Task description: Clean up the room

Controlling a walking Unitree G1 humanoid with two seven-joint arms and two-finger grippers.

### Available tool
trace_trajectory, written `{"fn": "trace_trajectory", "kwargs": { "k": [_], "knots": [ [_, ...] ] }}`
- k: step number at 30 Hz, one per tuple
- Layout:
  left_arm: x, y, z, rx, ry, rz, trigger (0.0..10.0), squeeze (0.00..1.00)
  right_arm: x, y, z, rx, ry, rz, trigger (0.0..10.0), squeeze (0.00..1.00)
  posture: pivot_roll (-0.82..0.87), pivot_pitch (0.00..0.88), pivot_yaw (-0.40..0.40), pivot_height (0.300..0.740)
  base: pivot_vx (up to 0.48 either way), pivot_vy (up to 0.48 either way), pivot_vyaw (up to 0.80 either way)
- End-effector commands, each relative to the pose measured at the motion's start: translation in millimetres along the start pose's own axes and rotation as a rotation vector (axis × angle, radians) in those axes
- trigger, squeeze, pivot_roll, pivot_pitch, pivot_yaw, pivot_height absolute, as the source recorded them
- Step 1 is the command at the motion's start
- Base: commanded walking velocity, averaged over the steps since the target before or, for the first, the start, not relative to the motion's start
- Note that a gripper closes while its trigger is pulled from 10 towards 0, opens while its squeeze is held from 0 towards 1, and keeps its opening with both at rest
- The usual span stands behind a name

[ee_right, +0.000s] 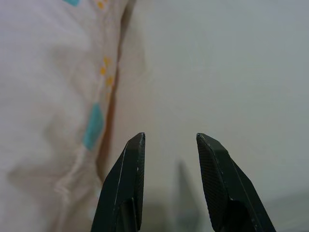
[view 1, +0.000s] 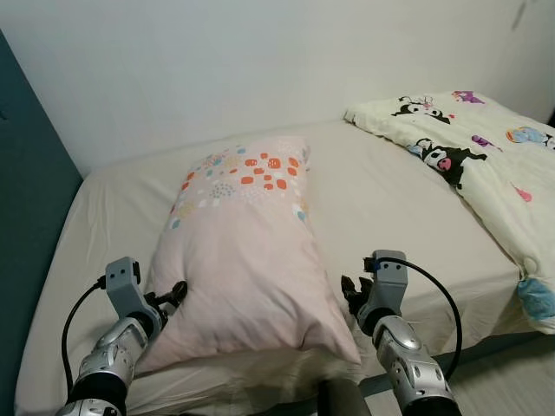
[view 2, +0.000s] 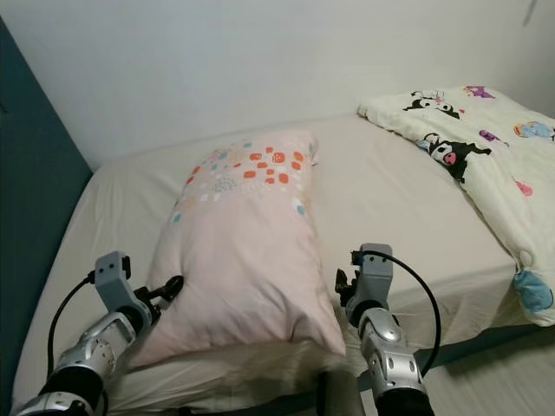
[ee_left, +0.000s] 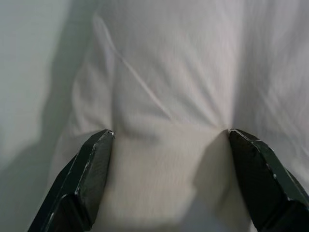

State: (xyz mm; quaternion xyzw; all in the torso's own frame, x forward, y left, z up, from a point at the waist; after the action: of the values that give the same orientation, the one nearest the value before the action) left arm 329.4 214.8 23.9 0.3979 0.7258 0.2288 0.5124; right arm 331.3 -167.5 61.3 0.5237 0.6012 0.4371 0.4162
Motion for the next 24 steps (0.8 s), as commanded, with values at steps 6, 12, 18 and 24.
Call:
{"fn": "trace_trajectory", "kwargs": {
  "k": [6, 12, 18, 24],
  "knots": [
    [15.0, -33.8, -7.5, 0.096, 0.077, 0.014, 10.0, 0.07, 8.0, -2.1, -2.0, 0.011, 0.045, 0.027, 10.0, 0.00, -0.16, 0.084, 0.015, 0.561, 0.000, 0.000, 0.00],
    [-21.9, -66.7, -9.8, 0.225, -0.208, -0.057, 10.0, 0.00, -0.5, 3.5, -3.0, -0.006, 0.029, 0.021, 10.0, 0.00, -0.16, 0.076, 0.013, 0.561, 0.000, 0.000, 0.00],
    [-74.0, -69.7, -23.0, 0.216, -0.524, -0.186, 10.0, 0.00, -20.6, 8.5, -5.3, -0.028, -0.045, 0.015, 10.0, 0.00, -0.15, 0.075, 0.013, 0.561, 0.000, 0.000, 0.00],
    [-84.5, -73.4, -44.3, 0.259, -0.663, -0.210, 10.0, 0.00, -28.3, 13.1, -4.8, -0.037, -0.075, 0.003, 10.0, 0.00, -0.14, 0.075, 0.015, 0.561, 0.000, 0.000, 0.00]
  ]
}}
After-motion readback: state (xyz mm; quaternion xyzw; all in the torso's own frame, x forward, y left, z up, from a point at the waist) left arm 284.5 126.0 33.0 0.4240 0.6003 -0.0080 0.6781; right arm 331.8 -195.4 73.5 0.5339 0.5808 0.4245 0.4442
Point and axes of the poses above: a point about 5 cm out from each wrist's last joint towards the gripper, its own z axis pointing out of the wrist towards the gripper, its own y axis along the axis of the wrist's last joint, x = y × z, the point moved 2 cm from there along z, pointing out of the wrist towards the gripper, and after that the axes turned 12 degrees about -z, right-handed, at the moved point
